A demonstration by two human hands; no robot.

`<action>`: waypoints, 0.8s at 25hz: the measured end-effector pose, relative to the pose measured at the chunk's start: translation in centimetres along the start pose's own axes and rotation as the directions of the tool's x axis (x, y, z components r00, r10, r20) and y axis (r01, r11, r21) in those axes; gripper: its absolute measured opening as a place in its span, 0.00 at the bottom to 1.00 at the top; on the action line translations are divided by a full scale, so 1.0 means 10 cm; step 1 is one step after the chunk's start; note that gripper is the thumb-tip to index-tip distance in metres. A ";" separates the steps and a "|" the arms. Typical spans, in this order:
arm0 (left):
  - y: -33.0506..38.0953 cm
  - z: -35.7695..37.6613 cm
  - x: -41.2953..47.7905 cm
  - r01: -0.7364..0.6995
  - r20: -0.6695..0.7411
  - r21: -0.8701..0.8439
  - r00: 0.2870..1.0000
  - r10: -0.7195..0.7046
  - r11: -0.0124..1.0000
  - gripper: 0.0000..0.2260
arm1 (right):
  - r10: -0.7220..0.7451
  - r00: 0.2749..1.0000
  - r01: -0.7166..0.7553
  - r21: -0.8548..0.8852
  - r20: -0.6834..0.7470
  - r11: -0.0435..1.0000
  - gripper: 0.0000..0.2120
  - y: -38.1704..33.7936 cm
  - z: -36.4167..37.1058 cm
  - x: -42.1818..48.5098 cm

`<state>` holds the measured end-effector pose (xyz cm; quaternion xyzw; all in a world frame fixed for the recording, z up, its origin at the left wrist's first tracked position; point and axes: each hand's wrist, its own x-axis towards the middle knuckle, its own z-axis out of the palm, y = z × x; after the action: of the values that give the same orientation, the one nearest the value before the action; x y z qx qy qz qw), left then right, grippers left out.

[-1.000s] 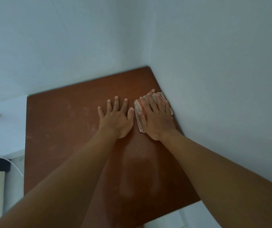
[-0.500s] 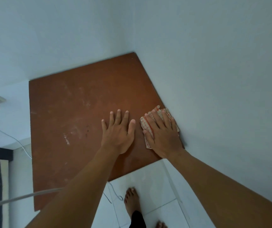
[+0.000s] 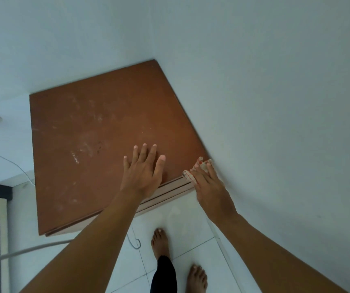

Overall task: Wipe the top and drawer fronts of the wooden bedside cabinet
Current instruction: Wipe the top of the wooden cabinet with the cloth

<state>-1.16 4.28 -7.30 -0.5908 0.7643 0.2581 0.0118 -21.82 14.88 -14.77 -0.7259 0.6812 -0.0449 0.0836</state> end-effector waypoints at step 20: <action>-1.04 -1.56 1.64 0.093 -0.081 0.048 0.993 -0.089 0.995 0.30 | 0.013 0.991 0.034 0.346 -0.132 0.938 0.20 -0.97 -1.17 3.54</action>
<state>7.84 -18.59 -3.04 -0.6341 0.7430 0.2139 0.0086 -12.04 -20.50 -3.22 -0.6988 0.6627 -0.2129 0.1648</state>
